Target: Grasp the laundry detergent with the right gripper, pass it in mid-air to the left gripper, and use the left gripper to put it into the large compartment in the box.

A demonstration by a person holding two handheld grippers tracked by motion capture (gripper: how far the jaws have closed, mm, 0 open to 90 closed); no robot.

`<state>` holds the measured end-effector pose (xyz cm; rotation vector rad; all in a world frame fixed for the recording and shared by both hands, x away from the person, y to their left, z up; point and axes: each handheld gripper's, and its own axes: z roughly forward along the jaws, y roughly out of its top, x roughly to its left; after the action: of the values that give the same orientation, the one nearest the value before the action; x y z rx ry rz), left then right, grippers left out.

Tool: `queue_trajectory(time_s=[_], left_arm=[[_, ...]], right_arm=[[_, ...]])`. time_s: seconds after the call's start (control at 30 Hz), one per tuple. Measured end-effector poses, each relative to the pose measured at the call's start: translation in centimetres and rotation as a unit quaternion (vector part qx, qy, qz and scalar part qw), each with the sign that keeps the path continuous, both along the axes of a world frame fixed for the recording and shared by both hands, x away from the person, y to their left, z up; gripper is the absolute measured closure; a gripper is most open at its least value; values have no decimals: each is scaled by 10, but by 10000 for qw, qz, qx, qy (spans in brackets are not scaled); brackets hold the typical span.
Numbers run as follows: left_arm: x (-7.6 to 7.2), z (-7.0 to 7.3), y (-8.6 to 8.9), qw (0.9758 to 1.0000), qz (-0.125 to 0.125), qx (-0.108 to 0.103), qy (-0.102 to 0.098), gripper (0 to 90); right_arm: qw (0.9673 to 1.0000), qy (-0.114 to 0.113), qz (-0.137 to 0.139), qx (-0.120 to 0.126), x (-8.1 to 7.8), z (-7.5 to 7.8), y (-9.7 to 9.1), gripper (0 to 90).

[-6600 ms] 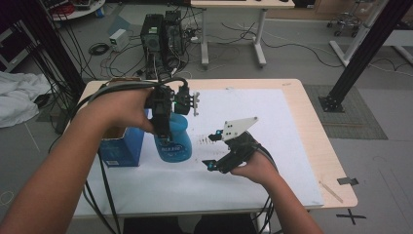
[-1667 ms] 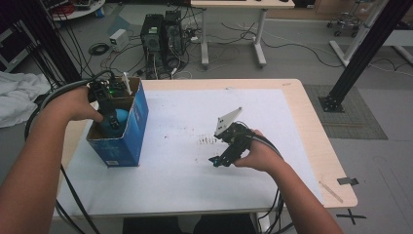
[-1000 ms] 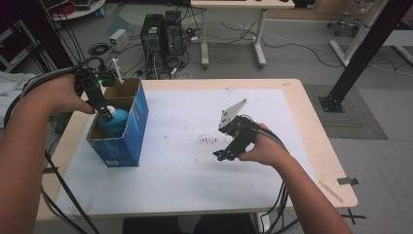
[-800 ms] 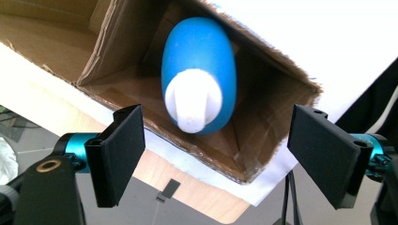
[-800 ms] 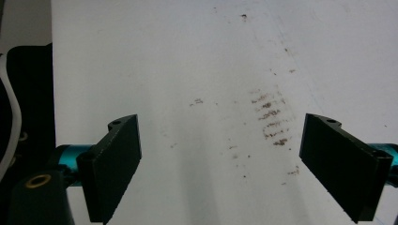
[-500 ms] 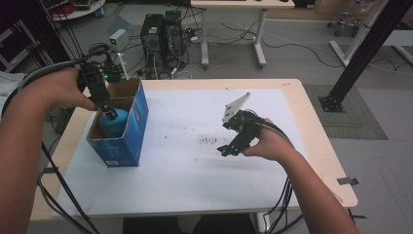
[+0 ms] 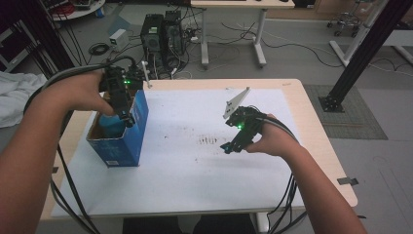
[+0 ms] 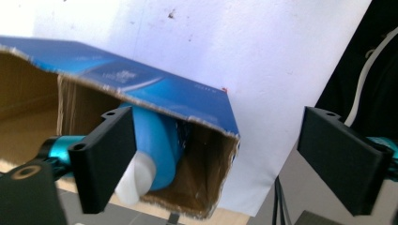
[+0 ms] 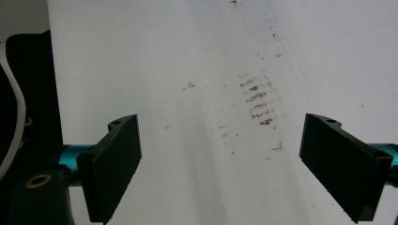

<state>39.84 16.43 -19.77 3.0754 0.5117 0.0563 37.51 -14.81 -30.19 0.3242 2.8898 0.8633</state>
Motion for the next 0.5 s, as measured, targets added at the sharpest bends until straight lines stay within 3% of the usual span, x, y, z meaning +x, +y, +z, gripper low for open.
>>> queue_trajectory(time_s=[0.17, 0.33, 0.5], left_arm=[[-1, -7, -15, 9998, -188, 31, 49, 102], [1, -23, -33, 9988, -424, 147, 175, 87], [1, -44, -47, 9975, -653, 82, 239, 57]], right_arm=[[9999, 38, -6, -155, 1, 4, 1, 123], [9993, 137, 16, -342, 5, 7, 1, 122], [9980, 268, 106, -564, 8, 7, 6, 123]])
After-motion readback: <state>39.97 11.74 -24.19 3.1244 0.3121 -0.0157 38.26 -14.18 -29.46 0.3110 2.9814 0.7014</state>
